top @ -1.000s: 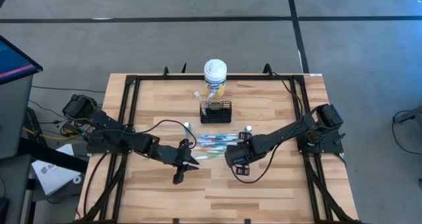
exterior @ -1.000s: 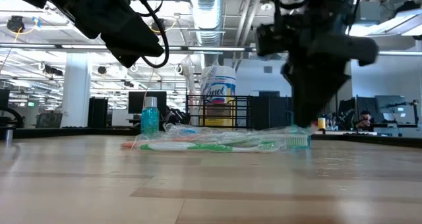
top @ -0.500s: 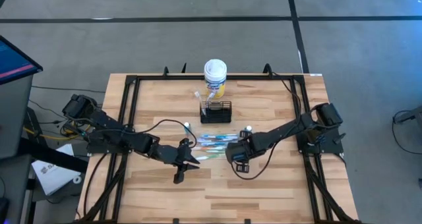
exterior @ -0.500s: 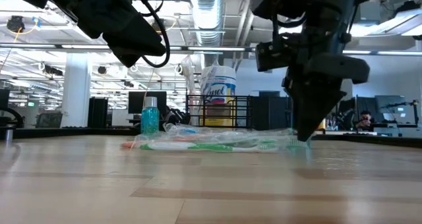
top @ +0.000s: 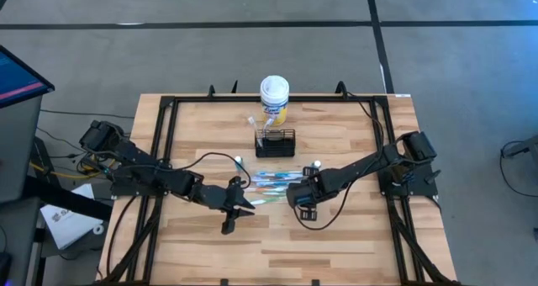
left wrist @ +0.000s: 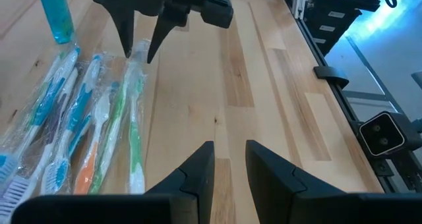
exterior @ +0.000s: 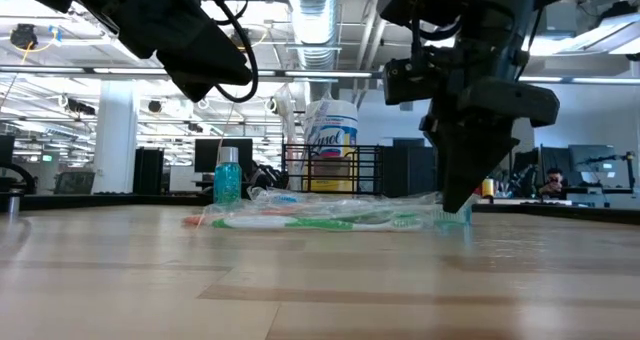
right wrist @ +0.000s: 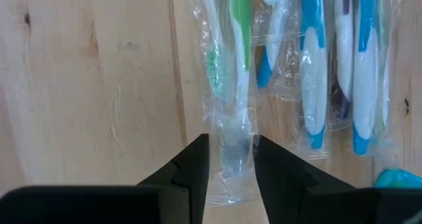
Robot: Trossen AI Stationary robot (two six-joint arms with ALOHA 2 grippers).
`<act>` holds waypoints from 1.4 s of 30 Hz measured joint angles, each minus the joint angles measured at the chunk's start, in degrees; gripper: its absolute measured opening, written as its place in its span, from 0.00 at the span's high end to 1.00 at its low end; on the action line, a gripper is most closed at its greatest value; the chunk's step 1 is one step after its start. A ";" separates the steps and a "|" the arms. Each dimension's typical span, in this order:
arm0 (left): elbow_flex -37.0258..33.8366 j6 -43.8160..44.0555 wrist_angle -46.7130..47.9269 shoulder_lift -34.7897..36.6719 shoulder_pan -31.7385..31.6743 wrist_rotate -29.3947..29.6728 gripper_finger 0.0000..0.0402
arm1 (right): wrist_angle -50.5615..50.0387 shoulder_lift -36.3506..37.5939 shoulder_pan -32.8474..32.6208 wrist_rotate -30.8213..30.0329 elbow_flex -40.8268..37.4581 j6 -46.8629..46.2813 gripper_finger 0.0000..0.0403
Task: Pick & Place toothbrushing station
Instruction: Put the green toothbrush into the black wire organizer
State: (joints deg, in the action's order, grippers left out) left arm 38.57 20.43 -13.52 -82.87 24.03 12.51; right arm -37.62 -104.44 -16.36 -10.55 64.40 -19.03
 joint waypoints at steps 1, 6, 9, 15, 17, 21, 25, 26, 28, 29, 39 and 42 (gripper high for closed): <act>0.00 0.00 0.00 0.00 0.00 -0.02 0.80 | 0.26 -0.56 0.01 0.00 0.03 0.03 0.75; 0.00 0.00 -0.29 0.00 0.02 -0.04 0.80 | 0.92 -4.19 0.17 0.69 0.36 1.01 0.76; -0.02 0.00 -0.66 0.00 0.04 -0.07 0.80 | 0.30 -5.42 0.33 0.47 0.55 0.94 0.78; -0.03 0.00 -0.96 0.00 0.04 -0.09 0.80 | 0.36 -5.75 0.31 1.11 0.60 1.71 0.96; -0.04 0.00 -0.98 0.00 0.04 -0.09 0.80 | -0.66 -5.91 0.29 1.22 1.42 2.33 0.96; -0.02 0.00 -1.01 0.00 0.04 -0.11 0.80 | -3.34 -6.16 -0.09 0.20 3.69 2.71 0.95; -0.04 0.00 -1.04 0.00 0.04 -0.24 0.80 | -6.64 -6.56 -0.13 -0.33 5.96 4.49 0.97; -0.04 0.00 -1.05 0.00 0.04 -0.24 0.80 | -7.70 -6.56 -0.17 -1.01 6.74 4.46 0.97; -0.04 0.00 -1.05 0.00 0.04 -0.24 0.80 | -9.59 -6.40 -0.33 -2.50 7.94 4.30 0.97; -0.02 0.00 -1.05 0.00 0.04 -0.24 0.80 | -10.75 -6.39 -0.37 -2.96 8.31 4.20 0.97; -0.04 0.00 -1.37 0.00 -0.02 -0.15 0.80 | -18.55 -6.34 -1.72 -4.76 13.46 4.04 0.98; -0.04 -0.01 -2.87 0.00 -0.11 0.89 0.80 | -22.41 -6.32 -2.37 -6.18 15.97 4.05 0.98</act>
State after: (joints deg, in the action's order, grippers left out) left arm 38.52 20.41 -16.38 -82.87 23.92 13.40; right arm -60.02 -110.76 -18.73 -16.73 80.38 -14.98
